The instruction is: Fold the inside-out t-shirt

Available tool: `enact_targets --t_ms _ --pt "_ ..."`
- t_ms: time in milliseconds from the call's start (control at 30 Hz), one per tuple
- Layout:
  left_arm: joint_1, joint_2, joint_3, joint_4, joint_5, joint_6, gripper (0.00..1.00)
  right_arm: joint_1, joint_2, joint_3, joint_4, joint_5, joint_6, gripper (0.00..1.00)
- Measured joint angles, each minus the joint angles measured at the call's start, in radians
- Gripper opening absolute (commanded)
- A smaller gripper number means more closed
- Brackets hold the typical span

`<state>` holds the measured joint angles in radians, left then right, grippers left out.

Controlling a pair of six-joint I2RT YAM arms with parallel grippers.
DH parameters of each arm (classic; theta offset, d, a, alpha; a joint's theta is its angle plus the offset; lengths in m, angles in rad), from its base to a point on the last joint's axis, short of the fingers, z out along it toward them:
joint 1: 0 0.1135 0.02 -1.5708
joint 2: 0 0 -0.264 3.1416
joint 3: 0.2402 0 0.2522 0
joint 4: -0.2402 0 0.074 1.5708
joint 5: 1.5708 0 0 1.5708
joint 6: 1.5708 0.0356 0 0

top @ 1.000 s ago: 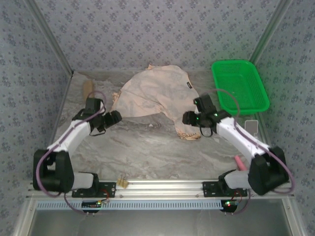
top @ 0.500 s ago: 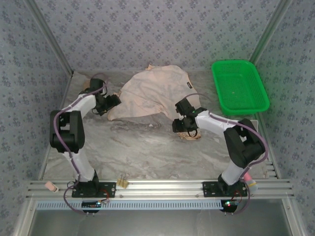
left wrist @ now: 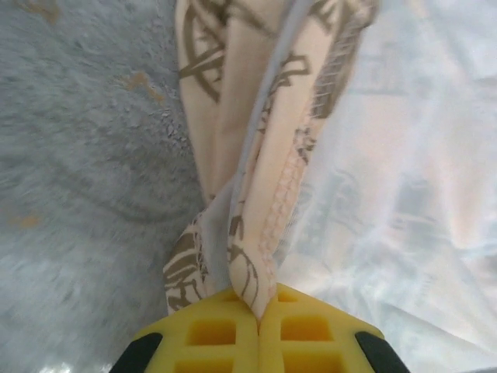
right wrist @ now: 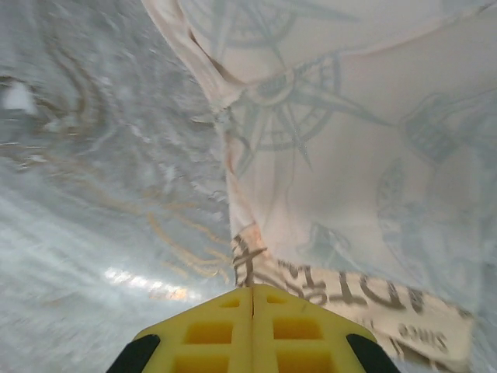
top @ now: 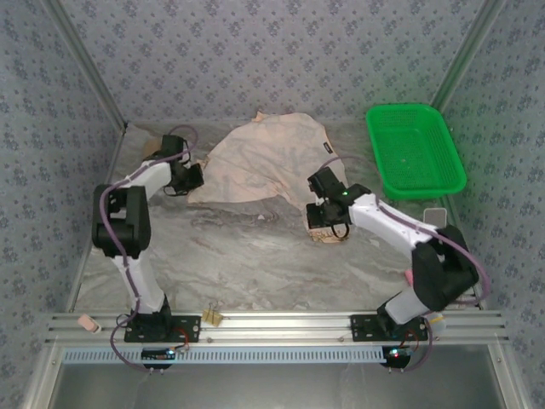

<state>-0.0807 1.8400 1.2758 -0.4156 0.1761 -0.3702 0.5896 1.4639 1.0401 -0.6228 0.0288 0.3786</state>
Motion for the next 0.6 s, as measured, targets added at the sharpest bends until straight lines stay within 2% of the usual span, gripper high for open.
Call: enact_targets --t_ms 67,133,200,233,267,433,600 --pt "0.0 -0.127 -0.078 -0.008 -0.022 0.014 0.35 0.051 -0.069 -0.029 -0.033 0.001 0.024 0.0" --pt "0.0 -0.249 -0.163 -0.007 -0.027 0.013 0.53 0.123 -0.121 -0.101 -0.045 -0.018 0.059 0.0" --pt "0.002 -0.329 -0.24 -0.011 -0.018 0.003 0.59 0.176 -0.131 -0.17 -0.066 -0.043 0.09 0.3" --pt "0.002 -0.35 -0.271 -0.016 -0.006 -0.006 0.6 0.187 -0.123 -0.197 -0.086 -0.05 0.1 0.41" --pt "0.002 -0.357 -0.293 -0.029 0.007 -0.013 0.61 0.181 -0.113 -0.21 -0.107 -0.051 0.104 0.47" --pt "-0.002 -0.34 -0.289 -0.059 0.043 -0.036 0.67 0.06 -0.065 -0.164 -0.098 -0.063 0.069 0.49" --pt "-0.017 -0.182 -0.039 -0.045 0.03 -0.03 0.69 -0.033 0.084 -0.039 0.0 -0.079 -0.005 0.49"
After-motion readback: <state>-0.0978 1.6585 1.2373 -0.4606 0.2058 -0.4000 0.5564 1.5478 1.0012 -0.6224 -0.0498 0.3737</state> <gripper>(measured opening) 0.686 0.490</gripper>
